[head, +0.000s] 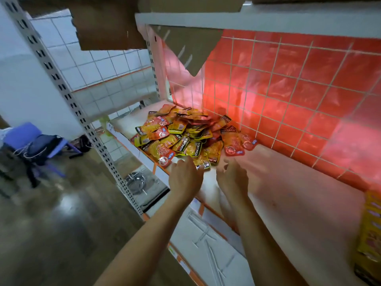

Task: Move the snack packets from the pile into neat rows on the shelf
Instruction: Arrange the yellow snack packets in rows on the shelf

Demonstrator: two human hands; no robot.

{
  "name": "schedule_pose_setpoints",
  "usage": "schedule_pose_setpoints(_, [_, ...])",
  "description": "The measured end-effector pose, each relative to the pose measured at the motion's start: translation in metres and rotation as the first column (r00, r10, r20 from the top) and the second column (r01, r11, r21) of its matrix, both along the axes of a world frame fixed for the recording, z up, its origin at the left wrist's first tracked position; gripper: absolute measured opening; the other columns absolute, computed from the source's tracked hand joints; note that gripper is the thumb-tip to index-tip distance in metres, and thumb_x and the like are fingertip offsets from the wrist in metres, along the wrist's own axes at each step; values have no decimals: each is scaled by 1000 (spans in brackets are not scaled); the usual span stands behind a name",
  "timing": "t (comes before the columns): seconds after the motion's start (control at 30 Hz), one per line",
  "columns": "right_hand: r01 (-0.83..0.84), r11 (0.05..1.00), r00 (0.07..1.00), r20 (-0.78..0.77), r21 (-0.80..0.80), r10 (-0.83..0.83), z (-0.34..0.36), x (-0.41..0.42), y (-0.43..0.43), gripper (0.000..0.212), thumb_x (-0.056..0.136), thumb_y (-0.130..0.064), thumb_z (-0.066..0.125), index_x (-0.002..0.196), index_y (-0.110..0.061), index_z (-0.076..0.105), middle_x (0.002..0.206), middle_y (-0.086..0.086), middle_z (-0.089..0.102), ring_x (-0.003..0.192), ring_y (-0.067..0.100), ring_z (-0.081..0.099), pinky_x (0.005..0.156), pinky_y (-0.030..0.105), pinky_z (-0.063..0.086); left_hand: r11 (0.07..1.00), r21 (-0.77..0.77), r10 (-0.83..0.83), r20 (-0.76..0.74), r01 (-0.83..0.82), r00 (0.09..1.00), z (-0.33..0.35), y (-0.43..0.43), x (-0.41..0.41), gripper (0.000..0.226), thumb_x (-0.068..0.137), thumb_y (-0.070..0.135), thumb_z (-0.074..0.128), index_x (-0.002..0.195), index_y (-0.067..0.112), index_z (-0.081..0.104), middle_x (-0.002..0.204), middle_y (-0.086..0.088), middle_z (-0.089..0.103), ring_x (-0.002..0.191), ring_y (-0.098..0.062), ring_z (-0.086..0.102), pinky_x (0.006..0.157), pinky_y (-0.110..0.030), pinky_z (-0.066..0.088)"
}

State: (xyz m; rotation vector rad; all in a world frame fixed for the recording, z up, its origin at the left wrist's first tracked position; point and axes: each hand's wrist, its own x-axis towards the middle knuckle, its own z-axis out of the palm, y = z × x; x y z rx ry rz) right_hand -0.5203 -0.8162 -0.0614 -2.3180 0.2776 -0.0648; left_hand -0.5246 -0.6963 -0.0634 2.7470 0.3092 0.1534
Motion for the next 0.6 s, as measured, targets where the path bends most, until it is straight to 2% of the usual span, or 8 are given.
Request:
schedule_pose_setpoints(0.13, [52,998,998,-24,-38,-53,-3,37,10,33,89,-28,56,119,-13,55,108,17,65,104,36,58,80,38,46,996,50,75,-24,-74,997,-5,-4,27,64,87,63,50,118,8,43,115,-15,57,111,-33,52,83,-40,44])
schedule_pose_setpoints(0.3, [44,993,997,-54,-110,-50,-9,59,16,39,88,-32,61,118,-9,53,107,16,64,102,34,60,75,33,44,994,70,93,-50,-90,994,-4,-10,45,69,80,61,63,122,13,37,118,-13,52,112,-30,50,84,-38,45])
schedule_pose_setpoints(0.4, [55,993,994,-83,-108,-65,-11,65,15,32,88,-21,57,117,-9,52,108,16,64,101,35,61,73,32,41,994,-56,94,-49,-97,994,-6,-8,49,78,72,55,75,123,14,33,116,-15,50,105,-32,55,82,-37,47])
schedule_pose_setpoints(0.5, [70,996,989,-125,-49,-76,-8,68,13,30,84,-10,56,114,-5,55,111,18,63,104,38,59,76,32,41,966,-244,80,-47,-89,996,-4,-5,49,89,71,39,82,136,11,27,121,-20,45,100,-38,59,74,-33,43])
schedule_pose_setpoints(0.6, [75,997,987,-144,-1,-74,-6,61,8,29,80,-11,58,108,-6,61,109,19,63,101,39,59,73,31,39,942,-328,58,-52,-72,997,-3,-5,43,102,74,32,81,147,15,13,127,-22,42,105,-39,56,75,-31,37])
